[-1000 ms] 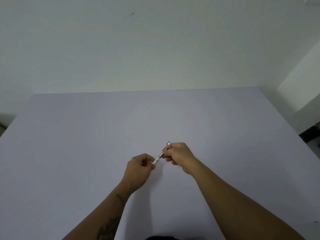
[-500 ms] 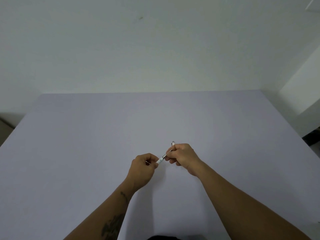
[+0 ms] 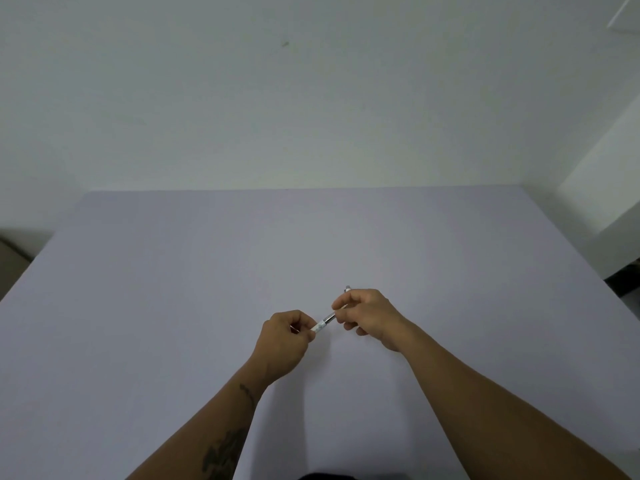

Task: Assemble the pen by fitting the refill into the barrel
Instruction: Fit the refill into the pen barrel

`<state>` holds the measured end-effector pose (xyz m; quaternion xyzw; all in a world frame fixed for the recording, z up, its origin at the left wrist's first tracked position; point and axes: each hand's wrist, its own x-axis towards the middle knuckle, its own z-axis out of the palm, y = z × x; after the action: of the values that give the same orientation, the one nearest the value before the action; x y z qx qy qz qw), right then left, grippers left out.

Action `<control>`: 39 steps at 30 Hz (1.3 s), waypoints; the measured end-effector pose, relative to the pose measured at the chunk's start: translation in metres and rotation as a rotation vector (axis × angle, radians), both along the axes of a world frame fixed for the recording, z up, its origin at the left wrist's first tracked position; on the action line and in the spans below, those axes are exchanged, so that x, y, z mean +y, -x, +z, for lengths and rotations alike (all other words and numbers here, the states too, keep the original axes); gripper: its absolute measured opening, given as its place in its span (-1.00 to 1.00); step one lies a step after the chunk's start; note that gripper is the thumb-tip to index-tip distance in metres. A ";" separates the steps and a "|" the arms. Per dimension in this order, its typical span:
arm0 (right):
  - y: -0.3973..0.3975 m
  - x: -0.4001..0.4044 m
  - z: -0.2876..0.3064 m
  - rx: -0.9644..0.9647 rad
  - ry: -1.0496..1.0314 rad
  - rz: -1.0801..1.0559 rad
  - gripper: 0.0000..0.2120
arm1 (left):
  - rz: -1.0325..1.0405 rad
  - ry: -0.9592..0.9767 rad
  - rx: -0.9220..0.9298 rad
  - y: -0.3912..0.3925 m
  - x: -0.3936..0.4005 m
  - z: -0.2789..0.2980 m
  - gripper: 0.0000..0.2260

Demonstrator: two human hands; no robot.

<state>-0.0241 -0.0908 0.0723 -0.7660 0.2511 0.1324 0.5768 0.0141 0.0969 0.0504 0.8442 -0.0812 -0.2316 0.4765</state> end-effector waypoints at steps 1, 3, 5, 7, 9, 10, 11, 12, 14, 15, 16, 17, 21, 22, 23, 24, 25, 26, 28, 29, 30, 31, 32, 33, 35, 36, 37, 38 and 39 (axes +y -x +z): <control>0.001 -0.001 -0.001 -0.013 0.021 0.005 -0.91 | 0.001 0.003 0.005 0.000 0.000 0.000 -0.86; 0.002 0.000 -0.003 -0.036 0.068 0.016 -0.92 | 0.001 0.004 0.012 -0.001 -0.001 0.001 -0.86; 0.002 0.000 -0.003 -0.042 0.108 0.028 -0.90 | -0.001 0.000 0.012 0.000 -0.002 0.001 -0.85; 0.003 0.002 -0.004 -0.035 0.150 0.052 -0.77 | 0.000 0.000 0.009 0.000 -0.002 0.001 -0.85; 0.003 0.004 -0.005 -0.036 0.156 0.062 -0.73 | 0.005 0.001 0.003 0.001 -0.002 0.001 -0.85; 0.003 0.004 -0.005 -0.044 0.148 0.056 -0.76 | 0.006 0.002 0.000 0.001 -0.002 0.000 -0.85; 0.003 0.004 -0.005 -0.053 0.134 0.047 -0.82 | 0.007 0.001 -0.003 0.002 -0.002 0.000 -0.85; 0.003 0.004 -0.005 -0.061 0.115 0.040 -0.89 | 0.007 -0.001 -0.005 0.002 -0.002 0.001 -0.85; 0.004 0.003 -0.004 -0.067 0.057 0.027 -0.93 | 0.008 -0.005 -0.007 0.004 -0.003 0.001 -0.86; 0.005 0.003 -0.004 -0.065 0.036 0.020 -0.93 | 0.008 -0.007 -0.007 0.004 -0.003 0.002 -0.86; 0.006 0.003 -0.004 -0.062 0.028 0.012 -0.92 | 0.008 -0.007 -0.004 0.005 -0.004 0.002 -0.86; 0.007 0.002 -0.004 -0.061 0.027 0.003 -0.92 | 0.009 -0.005 0.000 0.005 -0.005 0.003 -0.86; 0.009 0.005 -0.004 -0.064 0.048 -0.035 -0.84 | 0.021 0.007 0.013 0.009 -0.008 0.006 -0.86; 0.009 0.006 -0.004 -0.064 0.052 -0.047 -0.79 | 0.021 0.006 0.011 0.009 -0.008 0.007 -0.86; 0.010 0.007 -0.005 -0.065 0.051 -0.060 -0.76 | 0.019 0.005 0.009 0.010 -0.009 0.007 -0.86; 0.011 0.008 -0.006 -0.069 0.041 -0.072 -0.76 | 0.018 0.007 0.010 0.011 -0.009 0.008 -0.87; 0.012 0.008 -0.006 -0.073 0.017 -0.082 -0.78 | 0.018 0.012 0.013 0.011 -0.009 0.008 -0.87; 0.013 0.009 -0.007 -0.076 -0.027 -0.094 -0.82 | 0.018 0.017 0.014 0.012 -0.010 0.008 -0.87; 0.015 0.010 -0.007 -0.076 -0.156 -0.130 -0.93 | 0.014 0.012 0.005 0.012 -0.011 0.009 -0.87; 0.015 0.009 -0.007 -0.077 -0.209 -0.151 -0.94 | 0.015 0.009 0.001 0.012 -0.011 0.009 -0.87; 0.016 0.009 -0.008 -0.078 -0.243 -0.171 -0.92 | 0.019 0.008 -0.002 0.012 -0.011 0.009 -0.87; 0.017 0.009 -0.009 -0.078 -0.256 -0.188 -0.91 | 0.023 0.007 -0.002 0.012 -0.011 0.009 -0.88; 0.017 0.010 -0.009 -0.076 -0.256 -0.202 -0.90 | 0.026 0.006 -0.001 0.012 -0.011 0.009 -0.88; 0.017 0.010 -0.010 -0.075 -0.251 -0.215 -0.90 | 0.026 0.004 0.000 0.012 -0.011 0.009 -0.88; 0.017 0.012 -0.010 -0.074 -0.233 -0.243 -0.91 | 0.022 -0.002 -0.001 0.012 -0.012 0.008 -0.88; 0.017 0.013 -0.011 -0.077 -0.211 -0.252 -0.89 | 0.020 -0.004 -0.003 0.012 -0.013 0.008 -0.88; 0.016 0.014 -0.011 -0.080 -0.180 -0.255 -0.87 | 0.017 -0.007 -0.005 0.013 -0.013 0.007 -0.88; 0.016 0.015 -0.012 -0.083 -0.149 -0.254 -0.83 | 0.012 -0.010 -0.007 0.013 -0.014 0.007 -0.89; 0.016 0.016 -0.012 -0.089 -0.123 -0.248 -0.81 | 0.009 -0.012 -0.009 0.014 -0.014 0.007 -0.89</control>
<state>-0.0400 -0.0744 0.0608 -0.6976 0.3093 0.0413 0.6449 0.0004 0.0828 0.0571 0.8485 -0.0782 -0.2263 0.4720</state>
